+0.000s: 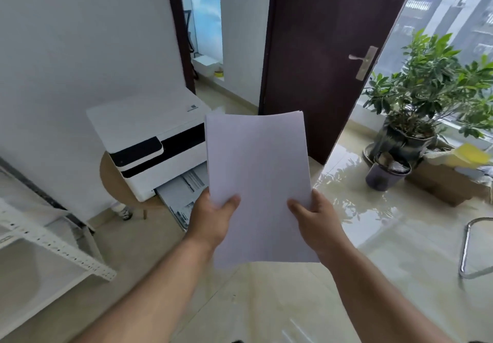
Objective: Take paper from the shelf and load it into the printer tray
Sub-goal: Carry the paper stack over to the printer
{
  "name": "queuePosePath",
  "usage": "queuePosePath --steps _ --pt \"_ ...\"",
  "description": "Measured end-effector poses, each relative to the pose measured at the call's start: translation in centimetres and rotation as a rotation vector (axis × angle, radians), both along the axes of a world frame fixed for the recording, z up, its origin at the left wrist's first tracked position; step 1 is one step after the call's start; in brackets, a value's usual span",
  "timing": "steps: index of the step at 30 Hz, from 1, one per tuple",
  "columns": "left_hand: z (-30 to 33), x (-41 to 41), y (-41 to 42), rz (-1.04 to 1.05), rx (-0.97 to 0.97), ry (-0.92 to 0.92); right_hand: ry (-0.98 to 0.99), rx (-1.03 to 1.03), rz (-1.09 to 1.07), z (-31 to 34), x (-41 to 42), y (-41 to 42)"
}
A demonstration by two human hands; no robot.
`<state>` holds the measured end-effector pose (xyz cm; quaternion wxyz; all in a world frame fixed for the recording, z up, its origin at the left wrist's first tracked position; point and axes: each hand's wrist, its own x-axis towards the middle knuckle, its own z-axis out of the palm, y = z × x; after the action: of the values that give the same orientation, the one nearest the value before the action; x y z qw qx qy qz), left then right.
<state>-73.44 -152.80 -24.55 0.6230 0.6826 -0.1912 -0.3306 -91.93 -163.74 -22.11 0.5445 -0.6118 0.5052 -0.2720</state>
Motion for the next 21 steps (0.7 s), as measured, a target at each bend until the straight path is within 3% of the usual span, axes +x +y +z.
queuePosePath --steps 21 --pt "-1.2 7.0 -6.7 0.399 0.128 -0.018 0.056 0.098 0.414 -2.6 13.3 -13.5"
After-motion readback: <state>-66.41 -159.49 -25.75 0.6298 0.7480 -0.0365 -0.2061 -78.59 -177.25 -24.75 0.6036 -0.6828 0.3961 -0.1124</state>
